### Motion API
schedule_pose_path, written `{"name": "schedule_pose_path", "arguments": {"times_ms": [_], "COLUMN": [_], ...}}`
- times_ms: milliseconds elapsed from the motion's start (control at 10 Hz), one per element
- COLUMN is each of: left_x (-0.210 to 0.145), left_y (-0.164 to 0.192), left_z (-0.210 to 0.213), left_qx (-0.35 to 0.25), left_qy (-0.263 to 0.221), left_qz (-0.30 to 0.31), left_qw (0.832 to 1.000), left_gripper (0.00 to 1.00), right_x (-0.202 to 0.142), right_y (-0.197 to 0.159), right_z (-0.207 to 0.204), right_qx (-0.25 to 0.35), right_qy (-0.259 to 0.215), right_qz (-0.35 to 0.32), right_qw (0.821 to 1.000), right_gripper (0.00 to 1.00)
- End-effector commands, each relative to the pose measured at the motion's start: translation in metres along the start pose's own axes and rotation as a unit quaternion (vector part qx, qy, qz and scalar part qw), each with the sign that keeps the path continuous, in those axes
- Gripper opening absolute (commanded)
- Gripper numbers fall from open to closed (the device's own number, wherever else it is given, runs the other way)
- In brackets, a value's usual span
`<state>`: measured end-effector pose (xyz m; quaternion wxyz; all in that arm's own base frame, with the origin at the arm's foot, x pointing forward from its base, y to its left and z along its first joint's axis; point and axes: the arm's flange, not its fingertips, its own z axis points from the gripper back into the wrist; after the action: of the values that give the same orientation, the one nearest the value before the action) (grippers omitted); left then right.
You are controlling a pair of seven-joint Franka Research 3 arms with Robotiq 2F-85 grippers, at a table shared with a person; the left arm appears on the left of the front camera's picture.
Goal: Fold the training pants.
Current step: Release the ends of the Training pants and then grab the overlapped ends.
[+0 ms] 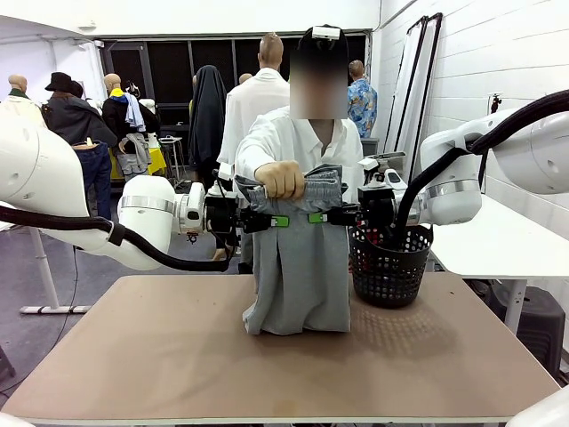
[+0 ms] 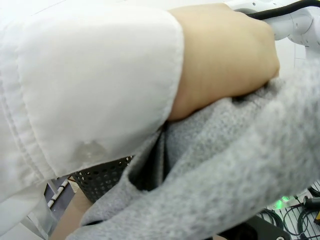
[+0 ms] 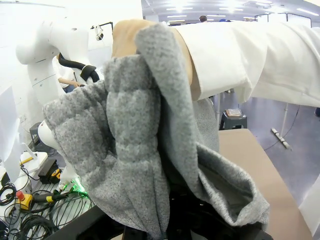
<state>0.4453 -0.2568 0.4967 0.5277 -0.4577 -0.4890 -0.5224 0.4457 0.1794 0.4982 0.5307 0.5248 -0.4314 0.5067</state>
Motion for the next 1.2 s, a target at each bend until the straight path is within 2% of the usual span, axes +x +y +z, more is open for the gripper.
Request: {"name": "schedule_pose_path", "arguments": {"times_ms": [0, 500, 1100], "left_x": [0.000, -0.003, -0.007], "left_y": [0.000, -0.007, -0.013], "left_z": [0.000, 0.004, 0.013], "left_qx": [0.006, 0.019, 0.027], "left_qy": [-0.004, -0.022, -0.037], "left_qz": [0.001, -0.004, -0.018], "left_qw": [1.000, 1.000, 0.999], "left_gripper": [0.03, 1.00, 1.00], "right_x": [0.001, 0.001, 0.003], "right_y": [-0.001, 0.002, 0.004], "right_z": [0.002, 0.006, 0.010], "right_qx": [0.006, 0.002, -0.019], "right_qy": [-0.003, 0.012, 0.020], "right_qz": [-0.016, -0.036, -0.025], "right_qw": [1.000, 0.999, 0.999], "right_gripper": [0.02, 1.00, 1.00]}}
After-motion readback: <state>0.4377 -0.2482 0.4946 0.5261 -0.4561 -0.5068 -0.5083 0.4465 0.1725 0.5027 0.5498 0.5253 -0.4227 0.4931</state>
